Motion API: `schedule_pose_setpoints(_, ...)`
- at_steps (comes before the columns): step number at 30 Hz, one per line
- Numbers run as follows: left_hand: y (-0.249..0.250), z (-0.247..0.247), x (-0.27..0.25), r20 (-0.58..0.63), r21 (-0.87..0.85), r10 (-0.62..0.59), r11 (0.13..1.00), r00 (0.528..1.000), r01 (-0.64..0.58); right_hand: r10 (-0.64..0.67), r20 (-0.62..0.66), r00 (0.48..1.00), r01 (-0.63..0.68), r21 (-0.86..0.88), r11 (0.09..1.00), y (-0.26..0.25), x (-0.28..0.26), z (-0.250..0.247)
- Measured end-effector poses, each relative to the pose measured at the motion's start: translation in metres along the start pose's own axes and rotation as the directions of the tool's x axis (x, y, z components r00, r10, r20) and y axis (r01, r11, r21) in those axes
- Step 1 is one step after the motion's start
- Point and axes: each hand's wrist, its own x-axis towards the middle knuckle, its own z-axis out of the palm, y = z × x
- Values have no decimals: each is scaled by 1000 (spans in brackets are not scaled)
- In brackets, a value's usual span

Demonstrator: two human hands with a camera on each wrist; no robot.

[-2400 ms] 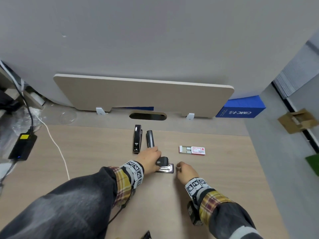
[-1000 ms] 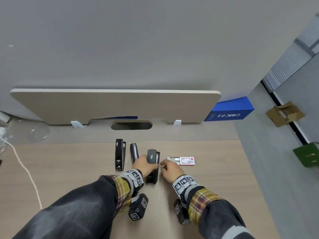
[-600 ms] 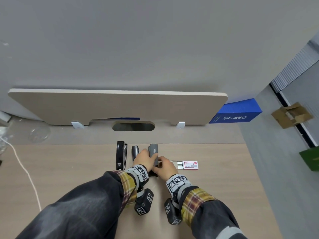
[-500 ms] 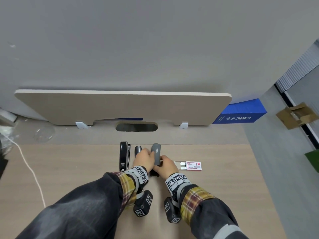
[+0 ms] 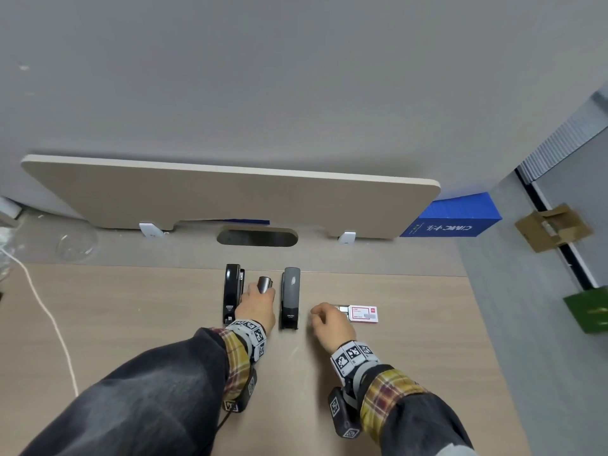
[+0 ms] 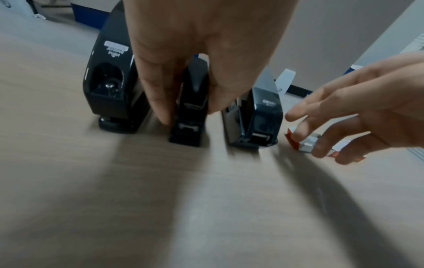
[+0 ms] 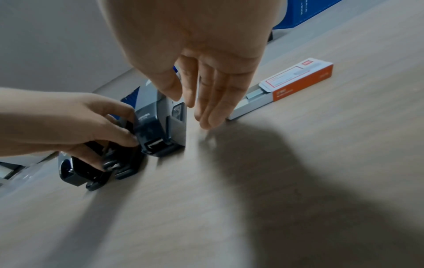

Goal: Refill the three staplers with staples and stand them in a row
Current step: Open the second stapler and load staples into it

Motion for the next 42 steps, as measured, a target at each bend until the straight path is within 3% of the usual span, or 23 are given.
schedule_pose_setpoints(5, -9, 5, -15, 44, 120, 157, 980, 987, -161, 11, 11, 1000, -10, -44, 999, 8, -7, -5)
schedule_pose_setpoints(12, -27, 8, -50, 174, 131, 205, 965, 963, -229, -44, -18, 999, 42, -97, 994, 2, -38, -1)
schedule_pose_setpoints(14, -34, 8, -63, 283, 128, 262, 943, 923, -306, -155, 8, 988, 152, -253, 955, -1, -53, 2)
schedule_pose_setpoints(16, -39, 7, -76, 435, 97, 333, 906, 837, -411, -275, 88, 957, 287, -387, 876, -4, -69, 6)
schedule_pose_setpoints(18, -41, 8, -85, 486, 92, 385, 870, 784, -484, -308, 176, 935, 353, -390, 850, -4, -80, 14)
schedule_pose_setpoints(22, -29, 13, -97, 353, 12, 488, 851, 798, -525, -197, 309, 930, 297, -320, 900, 0, -91, 30)
schedule_pose_setpoints(25, -15, 16, -104, 240, -123, 550, 834, 800, -537, -158, 201, 967, 215, -304, 928, 11, -95, 32)
schedule_pose_setpoints(32, 2, 26, -111, 77, -259, 457, 867, 886, -425, -200, 71, 977, 212, -381, 900, 33, -99, 17)
schedule_pose_setpoints(38, 3, 22, -105, -64, -228, 481, 846, 874, -482, -233, 6, 972, 212, -435, 875, 43, -97, 15)
schedule_pose_setpoints(42, -7, 18, -97, -108, -224, 398, 883, 911, -412, -241, -30, 970, 199, -474, 858, 44, -90, 14)
